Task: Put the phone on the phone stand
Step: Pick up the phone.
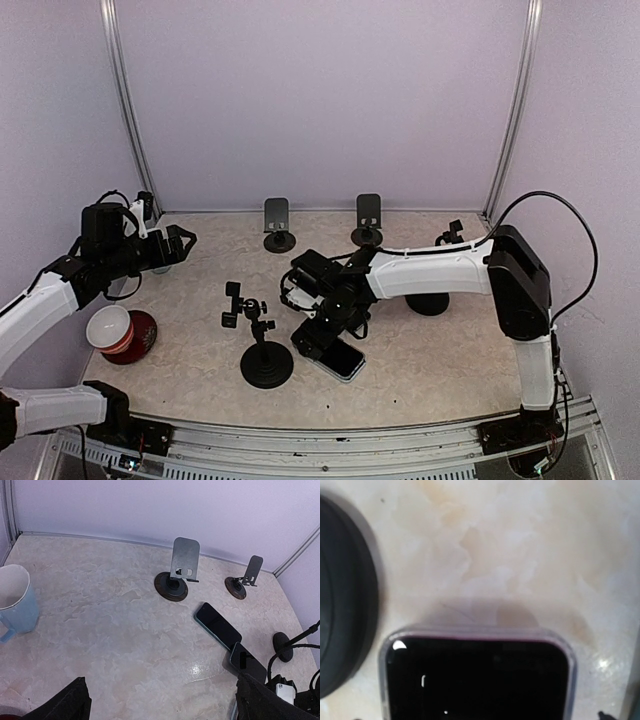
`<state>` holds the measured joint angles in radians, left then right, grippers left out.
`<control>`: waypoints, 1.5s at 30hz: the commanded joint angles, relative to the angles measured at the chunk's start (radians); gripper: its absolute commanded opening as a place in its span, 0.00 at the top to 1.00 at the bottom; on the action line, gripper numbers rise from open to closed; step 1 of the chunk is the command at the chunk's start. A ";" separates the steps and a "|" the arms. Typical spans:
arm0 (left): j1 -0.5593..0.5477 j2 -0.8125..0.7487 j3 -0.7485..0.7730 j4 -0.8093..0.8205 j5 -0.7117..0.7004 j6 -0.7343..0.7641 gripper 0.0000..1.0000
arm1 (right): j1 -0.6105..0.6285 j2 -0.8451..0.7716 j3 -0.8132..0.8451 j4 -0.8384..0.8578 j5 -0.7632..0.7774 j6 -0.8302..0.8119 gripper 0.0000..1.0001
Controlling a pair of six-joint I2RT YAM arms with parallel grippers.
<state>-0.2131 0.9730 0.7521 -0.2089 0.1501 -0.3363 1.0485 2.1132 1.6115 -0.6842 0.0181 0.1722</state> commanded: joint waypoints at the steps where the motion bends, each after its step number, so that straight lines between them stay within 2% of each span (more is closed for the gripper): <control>1: 0.014 -0.001 -0.011 0.031 0.006 -0.007 0.01 | -0.005 0.018 0.013 -0.011 -0.012 -0.005 0.01; 18: 0.016 0.000 -0.013 0.031 0.006 -0.009 0.01 | -0.001 0.040 0.024 -0.025 0.003 0.003 0.05; 26: 0.017 -0.003 -0.013 0.030 0.004 -0.009 0.01 | 0.001 0.036 0.027 -0.020 0.001 0.008 0.16; 28: 0.017 -0.003 -0.013 0.029 0.005 -0.009 0.01 | 0.001 0.035 0.028 -0.021 0.000 0.009 0.22; 31: 0.017 -0.005 -0.013 0.029 0.005 -0.009 0.01 | 0.001 0.028 0.031 -0.017 0.003 0.010 0.26; 45: 0.019 -0.007 -0.013 0.028 0.001 -0.007 0.01 | 0.001 -0.063 -0.002 0.052 0.044 0.019 0.36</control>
<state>-0.2024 0.9730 0.7490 -0.2089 0.1497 -0.3370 1.0496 2.1311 1.6135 -0.6804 0.0368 0.1806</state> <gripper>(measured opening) 0.989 0.782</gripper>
